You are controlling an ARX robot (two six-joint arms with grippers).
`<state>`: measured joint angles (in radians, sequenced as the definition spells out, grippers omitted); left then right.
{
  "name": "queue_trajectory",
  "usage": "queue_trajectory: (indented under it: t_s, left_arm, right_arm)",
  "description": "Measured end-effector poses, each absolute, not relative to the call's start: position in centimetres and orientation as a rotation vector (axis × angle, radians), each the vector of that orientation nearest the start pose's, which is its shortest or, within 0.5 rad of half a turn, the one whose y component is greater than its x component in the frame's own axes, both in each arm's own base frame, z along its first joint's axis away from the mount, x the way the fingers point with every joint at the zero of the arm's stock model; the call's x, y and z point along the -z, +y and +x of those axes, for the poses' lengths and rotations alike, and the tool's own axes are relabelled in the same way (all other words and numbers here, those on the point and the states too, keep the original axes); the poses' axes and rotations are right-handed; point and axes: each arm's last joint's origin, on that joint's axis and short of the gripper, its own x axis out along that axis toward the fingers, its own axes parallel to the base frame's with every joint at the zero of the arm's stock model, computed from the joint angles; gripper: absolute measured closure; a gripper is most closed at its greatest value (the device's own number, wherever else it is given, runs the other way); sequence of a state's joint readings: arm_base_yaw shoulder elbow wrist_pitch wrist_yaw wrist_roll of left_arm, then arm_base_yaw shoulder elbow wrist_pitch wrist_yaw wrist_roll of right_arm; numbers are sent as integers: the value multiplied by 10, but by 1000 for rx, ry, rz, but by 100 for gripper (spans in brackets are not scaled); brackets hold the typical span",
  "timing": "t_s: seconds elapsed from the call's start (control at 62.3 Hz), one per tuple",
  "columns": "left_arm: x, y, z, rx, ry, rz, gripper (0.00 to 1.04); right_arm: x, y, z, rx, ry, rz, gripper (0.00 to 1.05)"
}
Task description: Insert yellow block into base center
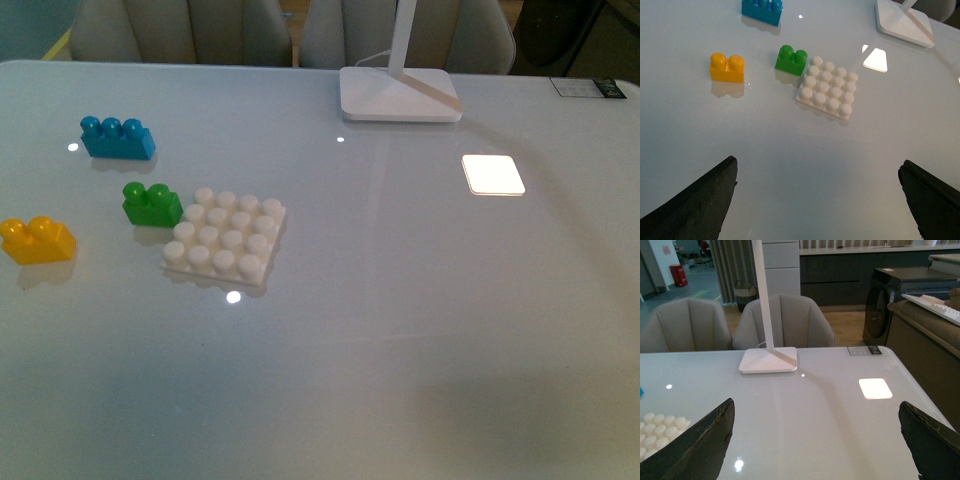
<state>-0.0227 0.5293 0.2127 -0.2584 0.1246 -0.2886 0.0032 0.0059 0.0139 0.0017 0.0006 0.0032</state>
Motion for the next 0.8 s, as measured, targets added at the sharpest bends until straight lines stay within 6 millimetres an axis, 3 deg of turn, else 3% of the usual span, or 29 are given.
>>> queue_trajectory:
  t_s: [0.209, 0.401, 0.578, 0.803]
  left_arm:
    - [-172, -10, 168, 57, 556, -323, 7]
    - [-159, -14, 215, 41, 572, -335, 7]
    - [-131, -21, 268, 57, 553, -189, 7]
    - [-86, -11, 298, 78, 598, 18, 7]
  right_arm:
    - [-168, 0, 97, -3, -10, 3, 9]
    - [-168, 0, 97, -3, -10, 3, 9]
    - [-168, 0, 97, -3, -10, 3, 9]
    - [-168, 0, 97, -3, -10, 3, 9]
